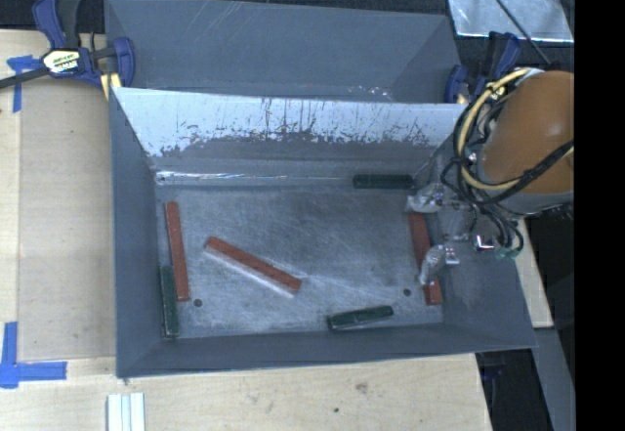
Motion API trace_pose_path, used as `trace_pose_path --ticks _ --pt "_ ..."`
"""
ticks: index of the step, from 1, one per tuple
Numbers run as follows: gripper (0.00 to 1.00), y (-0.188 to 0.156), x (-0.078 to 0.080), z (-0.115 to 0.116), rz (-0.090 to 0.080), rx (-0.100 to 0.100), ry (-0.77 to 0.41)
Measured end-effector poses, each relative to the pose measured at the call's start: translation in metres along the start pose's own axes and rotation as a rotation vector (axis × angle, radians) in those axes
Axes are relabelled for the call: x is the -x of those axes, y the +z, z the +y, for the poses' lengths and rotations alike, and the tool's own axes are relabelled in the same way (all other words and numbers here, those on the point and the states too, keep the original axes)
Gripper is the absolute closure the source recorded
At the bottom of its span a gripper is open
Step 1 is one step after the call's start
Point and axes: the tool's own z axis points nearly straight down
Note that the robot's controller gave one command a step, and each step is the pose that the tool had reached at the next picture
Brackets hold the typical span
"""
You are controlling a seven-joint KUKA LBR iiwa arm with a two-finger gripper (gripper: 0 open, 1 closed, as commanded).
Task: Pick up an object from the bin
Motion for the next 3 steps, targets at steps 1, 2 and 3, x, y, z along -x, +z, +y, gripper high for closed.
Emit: trace_pose_path --ticks 1,2,3 --pt "0.00 0.013 -0.020 -0.028 0.002 -0.003 -0.128" --pt "0.00 0.066 -0.015 -0.033 -0.003 -0.004 -0.325" --pt "1.00 0.076 -0.010 -0.033 -0.014 -0.004 -0.316"
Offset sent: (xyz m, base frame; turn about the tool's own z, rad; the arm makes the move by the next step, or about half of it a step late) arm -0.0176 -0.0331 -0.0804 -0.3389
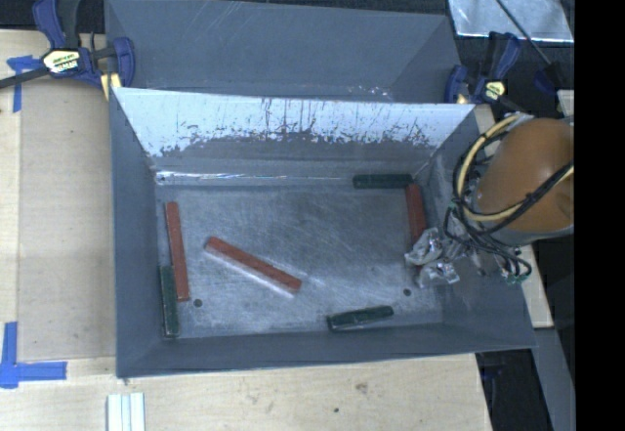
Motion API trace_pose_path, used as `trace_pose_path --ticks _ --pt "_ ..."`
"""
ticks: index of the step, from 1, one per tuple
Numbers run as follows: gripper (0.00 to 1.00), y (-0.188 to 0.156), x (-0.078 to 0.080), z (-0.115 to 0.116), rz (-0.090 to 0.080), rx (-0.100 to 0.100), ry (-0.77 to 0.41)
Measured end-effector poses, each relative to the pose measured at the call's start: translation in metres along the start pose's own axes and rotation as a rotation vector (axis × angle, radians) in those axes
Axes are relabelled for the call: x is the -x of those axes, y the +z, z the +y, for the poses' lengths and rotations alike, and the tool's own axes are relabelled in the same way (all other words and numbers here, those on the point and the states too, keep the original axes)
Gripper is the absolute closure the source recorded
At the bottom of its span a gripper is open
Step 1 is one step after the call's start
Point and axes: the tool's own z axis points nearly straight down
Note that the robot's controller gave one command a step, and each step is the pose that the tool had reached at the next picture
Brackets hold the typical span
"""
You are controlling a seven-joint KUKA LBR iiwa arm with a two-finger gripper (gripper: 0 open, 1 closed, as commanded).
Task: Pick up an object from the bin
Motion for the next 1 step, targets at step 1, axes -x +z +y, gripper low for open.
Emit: trace_pose_path --ticks 1 --pt "1.00 0.0000 0.0000 0.0000 0.000 0.000 -0.001"
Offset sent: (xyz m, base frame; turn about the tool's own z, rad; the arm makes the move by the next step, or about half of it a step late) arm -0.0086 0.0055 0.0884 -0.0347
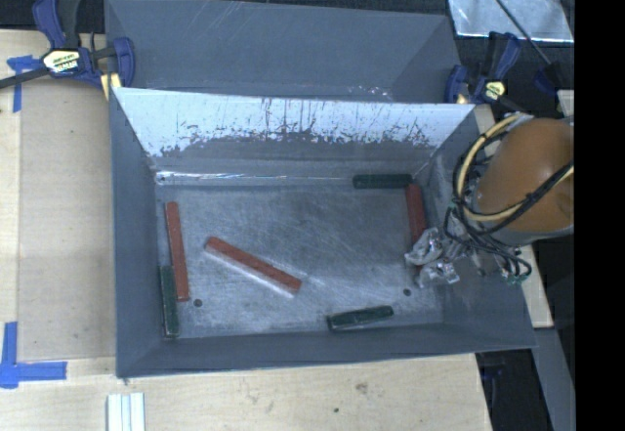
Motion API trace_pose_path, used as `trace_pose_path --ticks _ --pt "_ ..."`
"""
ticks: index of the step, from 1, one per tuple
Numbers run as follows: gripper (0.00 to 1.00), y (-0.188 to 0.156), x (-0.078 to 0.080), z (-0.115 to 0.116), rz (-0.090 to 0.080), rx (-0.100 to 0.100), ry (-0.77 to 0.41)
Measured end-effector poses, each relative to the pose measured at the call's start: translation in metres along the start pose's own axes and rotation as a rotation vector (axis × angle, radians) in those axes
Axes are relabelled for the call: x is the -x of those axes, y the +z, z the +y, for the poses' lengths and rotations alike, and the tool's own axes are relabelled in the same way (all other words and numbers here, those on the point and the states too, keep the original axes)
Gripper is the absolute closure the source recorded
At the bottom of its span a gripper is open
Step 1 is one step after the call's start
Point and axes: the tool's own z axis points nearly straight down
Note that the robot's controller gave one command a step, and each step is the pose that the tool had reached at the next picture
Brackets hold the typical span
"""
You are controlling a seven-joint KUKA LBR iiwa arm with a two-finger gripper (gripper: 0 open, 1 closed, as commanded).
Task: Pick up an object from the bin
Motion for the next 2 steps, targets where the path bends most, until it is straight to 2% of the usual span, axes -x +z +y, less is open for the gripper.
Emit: trace_pose_path --ticks 1,2 --pt "1.00 -0.058 -0.006 0.006 0.020 0.009 -0.022" --pt "1.00 -0.089 -0.008 0.001 0.010 0.003 -0.027"
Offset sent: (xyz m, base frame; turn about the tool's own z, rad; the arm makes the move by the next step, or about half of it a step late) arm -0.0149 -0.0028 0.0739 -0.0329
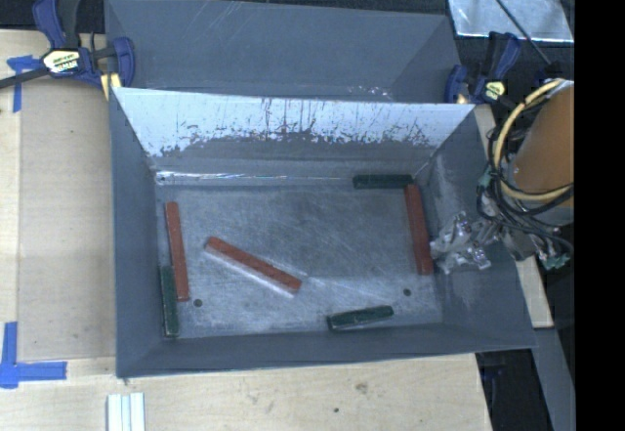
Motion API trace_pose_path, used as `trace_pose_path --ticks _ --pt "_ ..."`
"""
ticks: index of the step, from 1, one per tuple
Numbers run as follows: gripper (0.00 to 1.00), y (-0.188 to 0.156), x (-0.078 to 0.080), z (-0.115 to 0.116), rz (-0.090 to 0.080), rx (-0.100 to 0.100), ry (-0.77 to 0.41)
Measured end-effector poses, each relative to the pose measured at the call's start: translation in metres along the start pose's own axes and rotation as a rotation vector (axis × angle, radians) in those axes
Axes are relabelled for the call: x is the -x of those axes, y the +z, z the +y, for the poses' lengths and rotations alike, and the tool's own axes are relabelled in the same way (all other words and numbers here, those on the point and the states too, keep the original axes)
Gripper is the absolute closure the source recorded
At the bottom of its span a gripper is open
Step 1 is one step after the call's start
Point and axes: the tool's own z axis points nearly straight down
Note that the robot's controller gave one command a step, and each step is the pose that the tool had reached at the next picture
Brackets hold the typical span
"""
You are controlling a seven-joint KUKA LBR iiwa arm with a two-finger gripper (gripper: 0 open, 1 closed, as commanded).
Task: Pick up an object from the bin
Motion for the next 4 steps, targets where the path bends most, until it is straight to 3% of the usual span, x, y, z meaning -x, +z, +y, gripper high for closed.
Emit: trace_pose_path --ticks 1,2,3,4 --pt "1.00 -0.031 0.006 0.005 0.008 0.005 0.016" --pt "0.00 0.025 0.014 0.005 0.006 0.004 0.014" --pt "0.00 0.024 0.015 0.004 0.004 0.003 0.015" --pt "0.00 0.048 0.041 -0.007 -0.001 -0.002 -0.121"
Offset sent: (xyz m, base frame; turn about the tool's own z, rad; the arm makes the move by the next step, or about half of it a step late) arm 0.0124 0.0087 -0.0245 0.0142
